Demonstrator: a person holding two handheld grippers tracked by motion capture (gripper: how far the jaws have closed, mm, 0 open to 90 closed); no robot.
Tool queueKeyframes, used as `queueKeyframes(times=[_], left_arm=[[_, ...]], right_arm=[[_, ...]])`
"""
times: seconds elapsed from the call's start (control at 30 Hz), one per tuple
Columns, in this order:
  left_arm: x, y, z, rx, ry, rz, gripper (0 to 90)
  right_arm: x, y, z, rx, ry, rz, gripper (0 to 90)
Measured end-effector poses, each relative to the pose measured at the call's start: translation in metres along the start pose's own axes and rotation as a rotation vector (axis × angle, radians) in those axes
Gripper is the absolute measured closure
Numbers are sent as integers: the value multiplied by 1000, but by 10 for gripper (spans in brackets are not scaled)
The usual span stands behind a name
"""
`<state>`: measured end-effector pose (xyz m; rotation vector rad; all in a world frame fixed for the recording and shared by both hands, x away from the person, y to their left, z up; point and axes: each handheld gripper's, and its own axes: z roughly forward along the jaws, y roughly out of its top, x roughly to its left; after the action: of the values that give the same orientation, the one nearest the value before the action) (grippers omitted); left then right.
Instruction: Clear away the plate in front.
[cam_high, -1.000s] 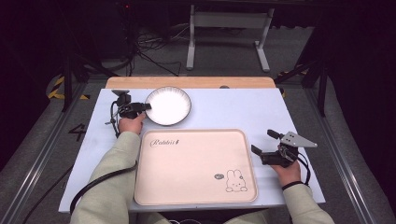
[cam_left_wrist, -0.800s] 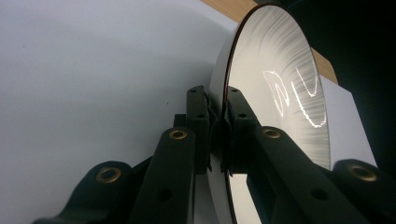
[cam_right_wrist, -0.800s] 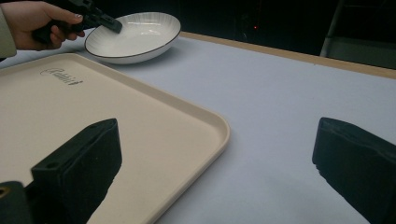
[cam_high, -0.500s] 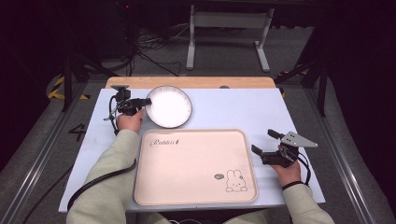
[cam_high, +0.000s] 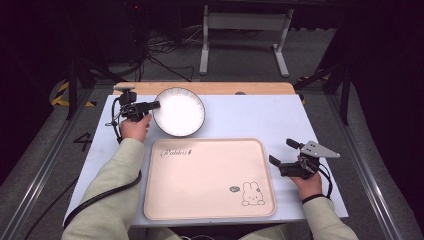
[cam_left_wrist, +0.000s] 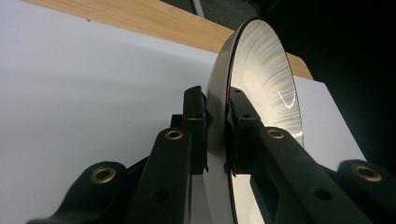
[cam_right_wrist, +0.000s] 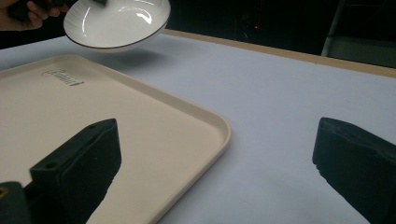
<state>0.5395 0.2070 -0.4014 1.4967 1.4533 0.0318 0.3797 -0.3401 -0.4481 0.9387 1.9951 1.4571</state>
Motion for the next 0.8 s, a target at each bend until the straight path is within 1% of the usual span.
queueKeyframes(times=[0.2,0.27,0.33,0.43,0.47,0.5,0.57,0.63,0.7,0.8], left_arm=[[-9,1,-11,12,-5,42,810],[-10,2,-13,14,-6,46,809],[-13,1,-18,9,-11,64,808],[-18,2,-25,9,-13,73,809],[-22,2,-30,4,-10,96,810],[-22,2,-30,4,-10,96,810],[-26,2,-34,3,-7,122,810],[-32,0,-38,4,10,151,811],[-38,-2,-39,21,25,177,810],[-45,-5,-41,36,21,206,810]], right_arm=[[-1,0,-1,0,-2,11,17],[-1,0,-1,-1,-2,12,17],[-1,0,0,-1,-1,13,16],[0,0,0,0,-2,15,17],[-1,0,0,0,-1,13,16],[-1,0,0,0,-1,13,16],[-1,0,0,0,0,14,17],[-1,0,0,0,0,16,17],[0,0,0,3,-1,17,16],[0,0,0,3,0,21,16]])
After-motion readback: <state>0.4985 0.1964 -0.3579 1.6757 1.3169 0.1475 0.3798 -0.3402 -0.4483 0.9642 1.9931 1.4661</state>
